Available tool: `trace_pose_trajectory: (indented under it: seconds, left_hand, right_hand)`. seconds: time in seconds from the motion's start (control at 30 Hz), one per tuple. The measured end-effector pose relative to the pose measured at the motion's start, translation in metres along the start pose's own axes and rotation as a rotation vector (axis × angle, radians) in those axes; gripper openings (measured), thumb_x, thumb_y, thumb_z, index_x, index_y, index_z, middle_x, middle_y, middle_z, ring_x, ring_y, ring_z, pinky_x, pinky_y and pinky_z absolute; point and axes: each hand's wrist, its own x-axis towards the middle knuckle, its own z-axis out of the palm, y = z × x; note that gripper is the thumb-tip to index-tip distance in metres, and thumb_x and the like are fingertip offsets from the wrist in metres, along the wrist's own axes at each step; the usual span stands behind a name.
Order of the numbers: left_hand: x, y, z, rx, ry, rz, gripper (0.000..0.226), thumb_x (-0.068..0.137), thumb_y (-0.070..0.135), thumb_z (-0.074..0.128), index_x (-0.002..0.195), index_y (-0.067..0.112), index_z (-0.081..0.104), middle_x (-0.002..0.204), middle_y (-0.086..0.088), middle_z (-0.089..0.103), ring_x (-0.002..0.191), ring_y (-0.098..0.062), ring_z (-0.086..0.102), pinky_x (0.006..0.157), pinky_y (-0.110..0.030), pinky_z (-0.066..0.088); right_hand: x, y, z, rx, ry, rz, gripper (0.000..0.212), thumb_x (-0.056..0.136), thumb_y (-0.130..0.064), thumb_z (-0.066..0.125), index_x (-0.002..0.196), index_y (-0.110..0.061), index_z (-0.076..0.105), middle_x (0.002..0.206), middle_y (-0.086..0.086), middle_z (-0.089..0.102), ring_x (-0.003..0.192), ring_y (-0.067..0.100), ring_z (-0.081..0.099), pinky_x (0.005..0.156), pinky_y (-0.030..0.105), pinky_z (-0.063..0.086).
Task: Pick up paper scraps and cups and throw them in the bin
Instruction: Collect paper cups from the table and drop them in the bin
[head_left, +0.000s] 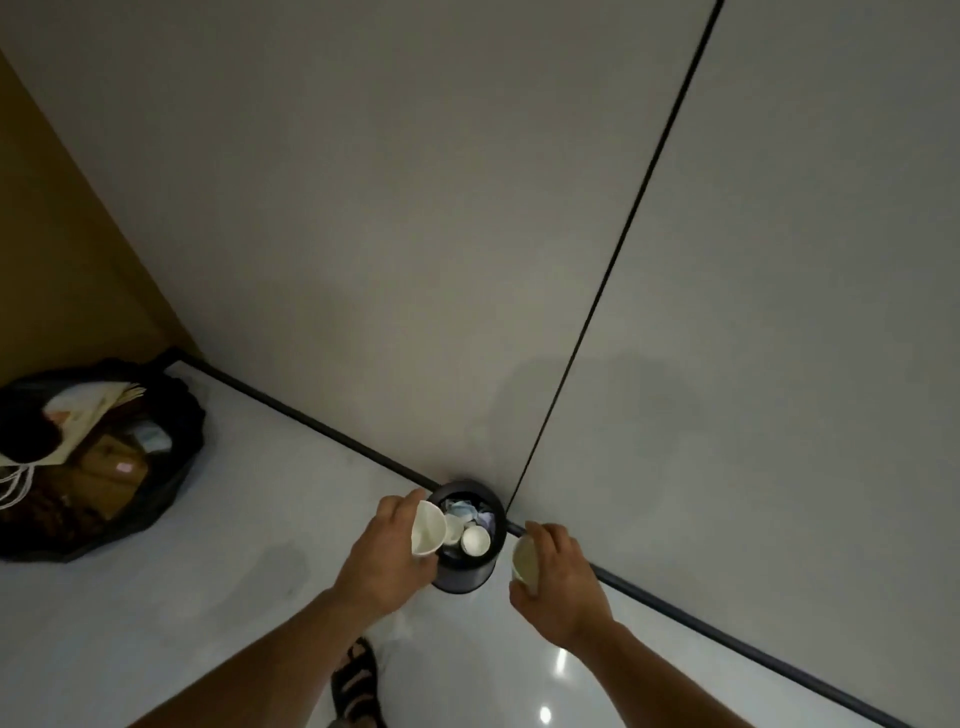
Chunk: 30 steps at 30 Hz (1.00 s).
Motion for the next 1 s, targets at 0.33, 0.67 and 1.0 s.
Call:
trace_pose_trajectory:
  seconds: [0.33, 0.67, 1.0]
  left_hand:
    - [0.179, -0.096, 0.070, 0.009, -0.193, 0.126, 0.081, 0.076, 0.030, 0.077, 0.143, 0.025, 0.033, 0.135, 0.005, 0.036, 0.111, -0.014, 0.051, 0.080, -0.021, 0.046]
    - [0.285, -0.228, 0.285, -0.039, -0.297, 0.088, 0.086, 0.075, 0.019, 0.078, 0.146, 0.021, 0.029, 0.139, -0.008, 0.036, 0.121, -0.020, 0.046, 0.087, -0.027, 0.040]
    - [0.320, -0.273, 0.336, 0.421, -0.216, 0.310, 0.088, 0.070, 0.030, 0.080, 0.143, 0.009, 0.036, 0.130, -0.018, 0.048, 0.118, -0.036, 0.047, 0.090, -0.047, 0.047]
  right_hand:
    - [0.147, 0.025, 0.131, 0.193, 0.060, 0.311, 0.075, 0.081, -0.046, 0.065, 0.145, -0.027, 0.032, 0.138, -0.006, 0.041, 0.117, 0.013, 0.043, 0.095, 0.026, 0.046]
    - [0.244, 0.143, 0.331, 0.220, 0.085, 0.383, 0.079, 0.080, -0.039, 0.069, 0.146, -0.021, 0.031, 0.139, 0.003, 0.041, 0.122, 0.022, 0.044, 0.100, 0.034, 0.042]
    - [0.287, 0.175, 0.395, 0.182, 0.270, 0.326, 0.079, 0.082, -0.041, 0.070, 0.146, -0.013, 0.035, 0.141, 0.011, 0.044, 0.127, 0.029, 0.044, 0.106, 0.038, 0.038]
